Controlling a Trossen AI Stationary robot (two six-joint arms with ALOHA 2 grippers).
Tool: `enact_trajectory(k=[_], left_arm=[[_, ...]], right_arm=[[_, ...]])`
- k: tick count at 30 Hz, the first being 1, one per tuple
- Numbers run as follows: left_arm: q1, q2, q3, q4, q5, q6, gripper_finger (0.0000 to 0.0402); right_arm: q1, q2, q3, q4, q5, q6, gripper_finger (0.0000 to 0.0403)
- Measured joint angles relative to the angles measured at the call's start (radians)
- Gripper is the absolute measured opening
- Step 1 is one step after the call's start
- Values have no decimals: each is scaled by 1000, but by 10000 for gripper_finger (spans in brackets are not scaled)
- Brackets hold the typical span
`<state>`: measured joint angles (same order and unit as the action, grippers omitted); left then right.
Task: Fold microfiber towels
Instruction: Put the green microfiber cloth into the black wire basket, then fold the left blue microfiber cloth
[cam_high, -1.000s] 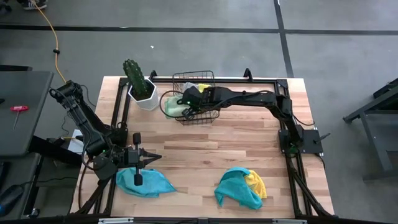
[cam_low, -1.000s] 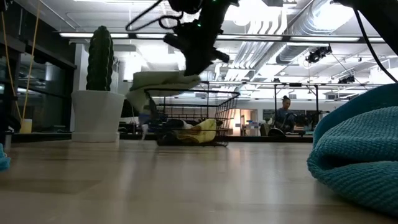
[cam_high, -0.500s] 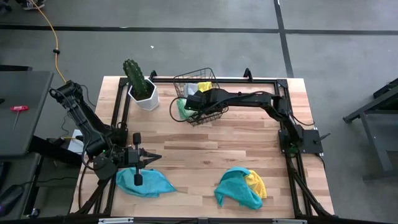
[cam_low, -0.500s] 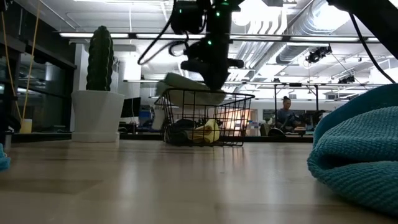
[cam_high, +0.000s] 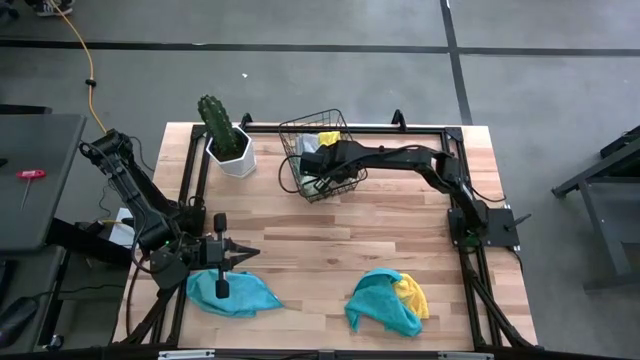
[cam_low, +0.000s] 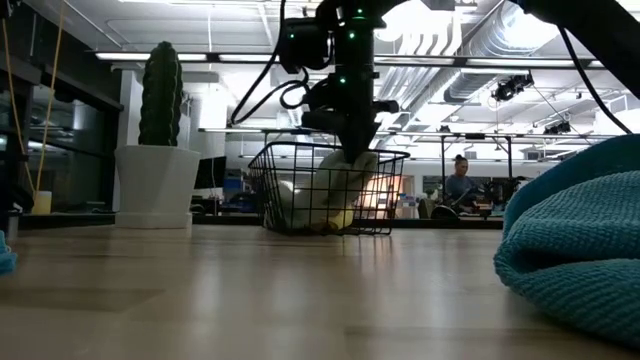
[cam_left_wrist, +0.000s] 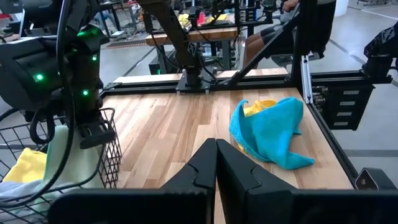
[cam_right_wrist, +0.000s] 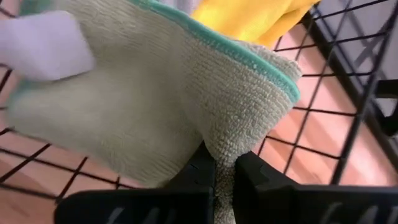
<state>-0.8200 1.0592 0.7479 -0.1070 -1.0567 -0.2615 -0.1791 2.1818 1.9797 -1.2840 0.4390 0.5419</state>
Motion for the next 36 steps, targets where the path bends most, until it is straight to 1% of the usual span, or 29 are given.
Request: enact_trajectory(k=[5,10,15,20,23,26,29,36], left_arm=[[0,0,0,0,13,0,0],[0,0,0,0,24,0,0],[0,0,0,0,24,0,0],[0,0,0,0,25,0,0],[0,0,0,0,25,1,0],[0,0,0,0,25,3,0],[0,0,0,-1,25,3,0],[0,0,0,-5,25,3,0]], right_arm=[[-4,0,0,-2,-54,0,0],[-5,0,0,1,-66,0,9],[-5,0,0,1,-73,10,45],[-5,0,0,-2,-74,18,101],[-5,0,0,-23,-54,15,137],[-5,-1,3,-55,-16,-2,162],[-5,-9,3,-77,6,-26,174],[18,-67,3,-78,54,-106,177]])
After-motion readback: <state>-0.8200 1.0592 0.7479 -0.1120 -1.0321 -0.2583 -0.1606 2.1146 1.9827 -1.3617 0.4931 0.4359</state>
